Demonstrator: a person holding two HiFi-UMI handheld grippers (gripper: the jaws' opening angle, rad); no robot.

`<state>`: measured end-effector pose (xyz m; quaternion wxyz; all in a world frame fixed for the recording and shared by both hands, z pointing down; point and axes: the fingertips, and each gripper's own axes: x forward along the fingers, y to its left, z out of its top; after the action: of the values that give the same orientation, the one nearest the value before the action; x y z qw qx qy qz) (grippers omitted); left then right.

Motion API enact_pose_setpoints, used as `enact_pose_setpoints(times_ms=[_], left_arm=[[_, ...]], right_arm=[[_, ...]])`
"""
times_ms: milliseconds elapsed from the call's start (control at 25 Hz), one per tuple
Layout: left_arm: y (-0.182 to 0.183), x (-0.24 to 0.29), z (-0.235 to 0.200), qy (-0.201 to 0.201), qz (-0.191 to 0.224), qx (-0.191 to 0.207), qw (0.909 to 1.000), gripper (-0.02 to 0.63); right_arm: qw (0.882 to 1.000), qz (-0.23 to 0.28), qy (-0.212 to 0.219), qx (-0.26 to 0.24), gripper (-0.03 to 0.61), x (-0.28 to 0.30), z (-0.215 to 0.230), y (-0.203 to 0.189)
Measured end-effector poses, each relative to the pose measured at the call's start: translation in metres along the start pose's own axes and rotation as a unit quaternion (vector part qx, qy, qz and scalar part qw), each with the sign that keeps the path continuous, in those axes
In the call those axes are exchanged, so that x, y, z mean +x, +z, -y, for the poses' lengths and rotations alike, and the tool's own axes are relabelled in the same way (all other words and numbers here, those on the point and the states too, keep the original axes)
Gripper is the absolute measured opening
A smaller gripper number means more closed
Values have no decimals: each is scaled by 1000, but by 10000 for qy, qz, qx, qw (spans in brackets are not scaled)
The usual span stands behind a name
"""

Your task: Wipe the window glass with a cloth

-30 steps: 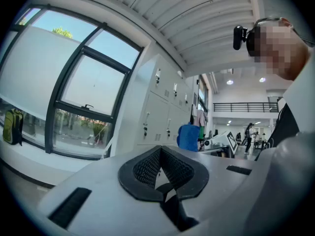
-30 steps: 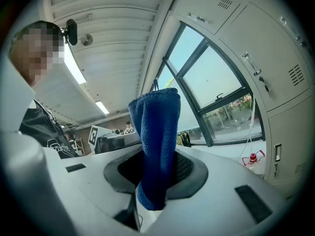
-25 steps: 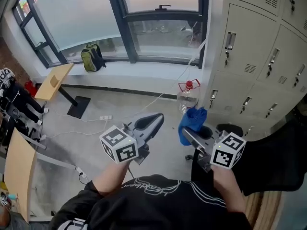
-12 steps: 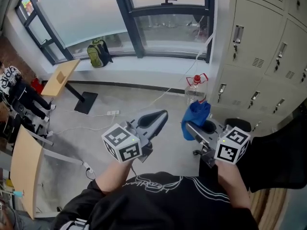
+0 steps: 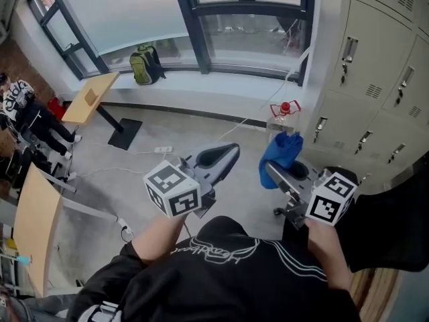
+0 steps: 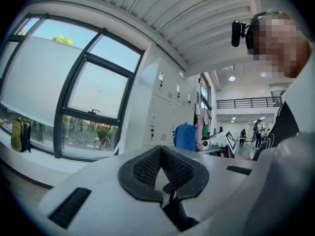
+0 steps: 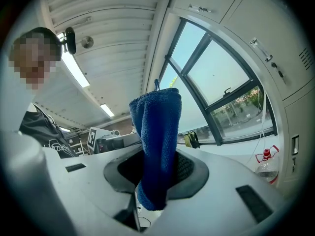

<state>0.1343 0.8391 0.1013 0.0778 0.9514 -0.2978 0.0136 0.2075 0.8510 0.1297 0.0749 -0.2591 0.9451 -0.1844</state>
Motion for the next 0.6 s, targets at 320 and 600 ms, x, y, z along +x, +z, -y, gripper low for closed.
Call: enact_pose_setpoints(times_ms=[320,600], left_arm=[[1,-21,-67,143,88,-107,9998,5],[-20,-31,-258,721,94,-647,9952,6]], right_arm=[[9999,-41,92,5,94,74,15,3],[9993,-178,140,304,94,232,108,-4]])
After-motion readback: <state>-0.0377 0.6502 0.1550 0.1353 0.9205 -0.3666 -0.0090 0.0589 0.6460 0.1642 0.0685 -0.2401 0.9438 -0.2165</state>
